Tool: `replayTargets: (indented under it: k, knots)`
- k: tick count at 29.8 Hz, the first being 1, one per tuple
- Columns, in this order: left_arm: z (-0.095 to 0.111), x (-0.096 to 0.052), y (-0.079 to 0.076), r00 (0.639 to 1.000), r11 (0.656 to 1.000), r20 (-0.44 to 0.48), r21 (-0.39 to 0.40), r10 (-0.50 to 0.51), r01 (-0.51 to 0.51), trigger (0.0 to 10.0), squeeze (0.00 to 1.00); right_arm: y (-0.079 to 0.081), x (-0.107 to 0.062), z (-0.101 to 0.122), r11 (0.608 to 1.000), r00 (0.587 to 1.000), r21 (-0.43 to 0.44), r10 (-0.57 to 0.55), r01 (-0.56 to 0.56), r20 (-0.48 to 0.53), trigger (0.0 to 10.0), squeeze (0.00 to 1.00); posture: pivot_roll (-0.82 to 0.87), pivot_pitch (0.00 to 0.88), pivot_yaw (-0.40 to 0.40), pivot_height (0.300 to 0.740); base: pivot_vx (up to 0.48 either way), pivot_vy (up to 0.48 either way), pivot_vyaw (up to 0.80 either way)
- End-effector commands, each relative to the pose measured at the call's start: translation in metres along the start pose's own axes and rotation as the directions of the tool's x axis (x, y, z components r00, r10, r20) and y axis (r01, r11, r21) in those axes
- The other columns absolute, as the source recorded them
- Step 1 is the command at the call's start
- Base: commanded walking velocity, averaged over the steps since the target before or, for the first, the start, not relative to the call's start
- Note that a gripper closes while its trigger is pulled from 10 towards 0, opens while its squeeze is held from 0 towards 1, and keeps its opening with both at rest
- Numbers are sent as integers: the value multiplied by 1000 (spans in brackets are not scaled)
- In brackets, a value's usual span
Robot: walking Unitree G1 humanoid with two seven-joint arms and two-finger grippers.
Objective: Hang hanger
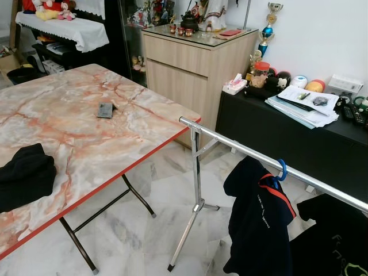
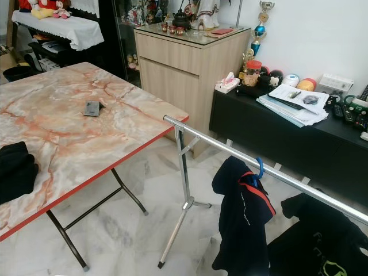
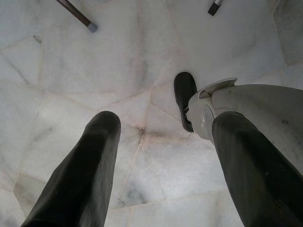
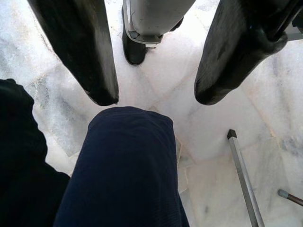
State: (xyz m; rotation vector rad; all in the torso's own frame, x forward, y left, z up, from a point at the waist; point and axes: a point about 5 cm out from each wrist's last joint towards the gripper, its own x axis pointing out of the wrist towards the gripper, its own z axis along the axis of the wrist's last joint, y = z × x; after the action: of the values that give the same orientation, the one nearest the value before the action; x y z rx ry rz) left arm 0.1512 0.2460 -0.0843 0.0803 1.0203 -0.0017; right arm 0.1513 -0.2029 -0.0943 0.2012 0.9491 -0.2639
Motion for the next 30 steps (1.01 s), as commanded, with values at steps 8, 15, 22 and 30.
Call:
replayTargets:
  k: [8, 15, 22, 30]
  knots:
    - [-1, -1, 3, 1000, 1000, -6, 8, 4, -4, 10000, 0, 1, 0, 2, 1000, 1000, 6, 2, -2, 11, 10000, 0, 43, 0, 22, 740, 0, 0, 0]
    - [-2, -1, 3, 1000, 1000, 4, -3, -4, 4, 10000, 0, 12, 1, 6, 998, 997, -22, 65, -64, 36, 10000, 0, 35, 0, 35, 740, 0, 0, 0]
    - [-3, -2, 4, 1000, 1000, -1, 5, -8, 8, 10000, 0, 13, 1, 4, 997, 997, -23, 69, -69, 35, 10000, 0, 30, 0, 42, 740, 0, 0, 0]
    - [-4, -2, 4, 1000, 1000, -3, 10, -9, 9, 10000, 0, 14, 0, 2, 997, 997, -25, 71, -70, 33, 10000, 0, 27, 0, 42, 740, 0, 0, 0]
